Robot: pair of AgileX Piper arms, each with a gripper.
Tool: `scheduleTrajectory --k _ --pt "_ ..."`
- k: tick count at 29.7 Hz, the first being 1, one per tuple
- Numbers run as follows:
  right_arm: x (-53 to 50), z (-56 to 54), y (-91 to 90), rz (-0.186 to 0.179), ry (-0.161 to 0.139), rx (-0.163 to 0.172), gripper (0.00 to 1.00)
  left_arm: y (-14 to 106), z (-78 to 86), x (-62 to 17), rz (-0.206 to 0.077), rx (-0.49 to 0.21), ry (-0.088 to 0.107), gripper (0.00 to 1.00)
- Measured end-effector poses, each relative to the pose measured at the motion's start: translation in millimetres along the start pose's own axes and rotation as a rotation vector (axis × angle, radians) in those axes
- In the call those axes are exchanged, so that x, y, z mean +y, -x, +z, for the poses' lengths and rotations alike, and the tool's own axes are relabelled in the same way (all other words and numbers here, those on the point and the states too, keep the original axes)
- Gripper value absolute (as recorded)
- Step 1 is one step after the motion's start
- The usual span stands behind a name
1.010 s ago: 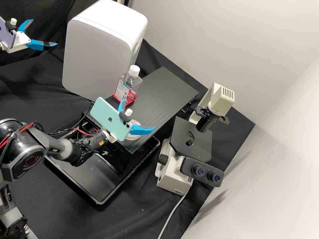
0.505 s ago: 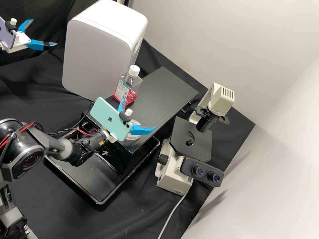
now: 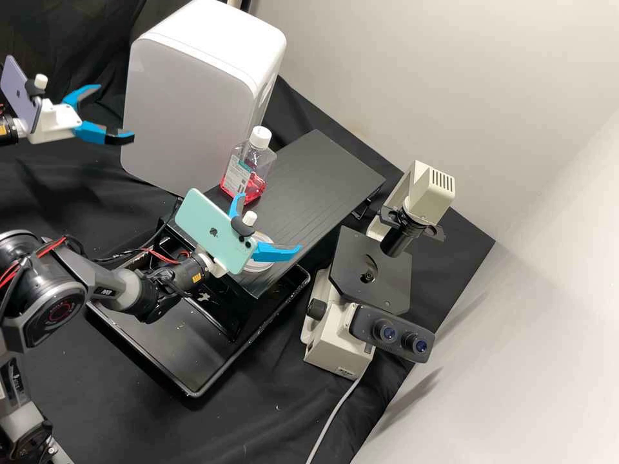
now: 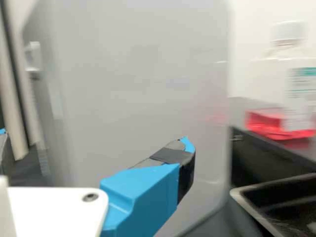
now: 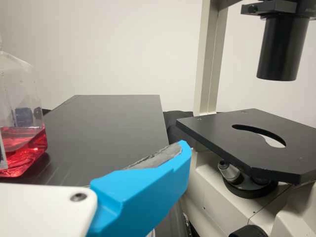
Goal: Remove the lid from the petri dish
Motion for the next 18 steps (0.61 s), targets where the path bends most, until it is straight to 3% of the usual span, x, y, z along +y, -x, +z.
scheduleTrajectory --k 6,18 --pt "0.0 0.0 0.0 0.000 0.000 0.000 1.00 14.5 18.1 -23.5 -0.093 -0.068 0.023 1.00" --pt "0.0 0.0 0.0 0.000 0.000 0.000 1.00 42.5 49.8 -54.2 -0.240 -0.212 0.011 1.00"
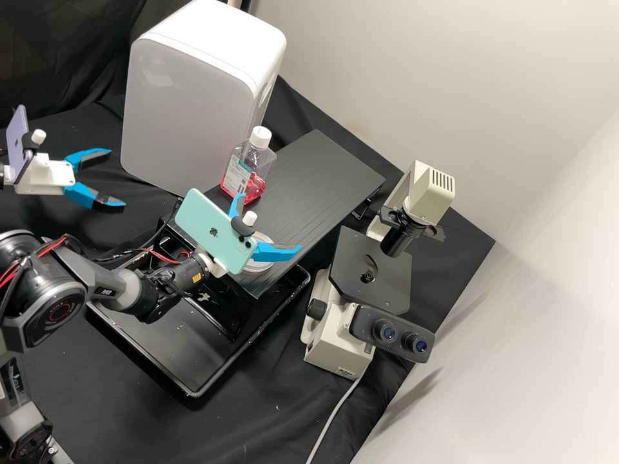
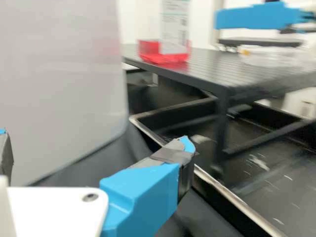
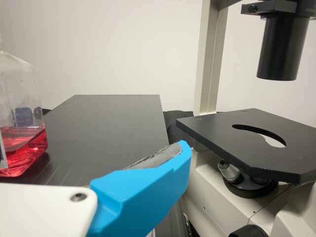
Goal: Remove the lid from the petri dish
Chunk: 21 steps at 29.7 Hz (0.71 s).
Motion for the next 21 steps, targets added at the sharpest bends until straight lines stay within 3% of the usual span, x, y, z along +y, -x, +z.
scheduleTrajectory --k 12,21 --pt "0.0 0.0 0.0 0.000 0.000 0.000 1.00 10.6 22.8 -20.2 -0.094 -0.119 -0.029 1.00" --pt "0.0 0.0 0.0 0.000 0.000 0.000 1.00 15.7 32.3 -26.0 -0.120 -0.160 -0.039 1.00"
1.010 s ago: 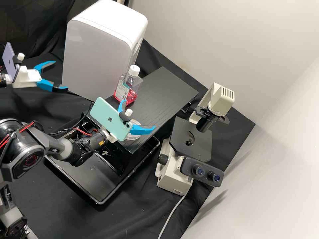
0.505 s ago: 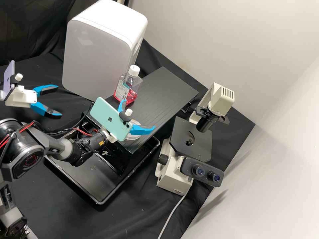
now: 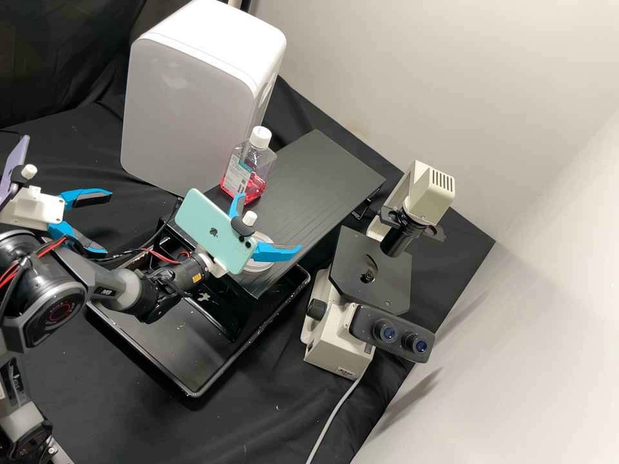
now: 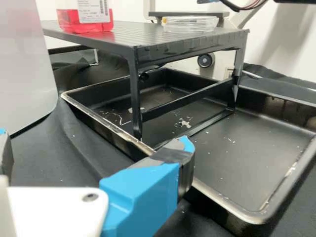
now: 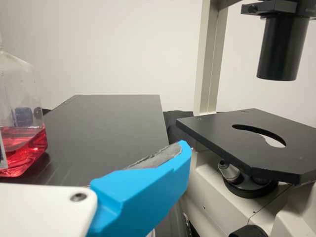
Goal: Remove the lid from the petri dish
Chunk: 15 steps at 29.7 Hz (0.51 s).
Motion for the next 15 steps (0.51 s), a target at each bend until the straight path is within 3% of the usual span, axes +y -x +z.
scheduleTrajectory --k 5,15 --pt "0.0 0.0 0.0 0.000 0.000 0.000 1.00 7.1 0.5 -3.6 -0.021 -0.012 -0.005 1.00" --pt "0.0 0.0 0.0 0.000 0.000 0.000 1.00 12.8 6.0 -4.2 -0.026 -0.036 -0.011 1.00"
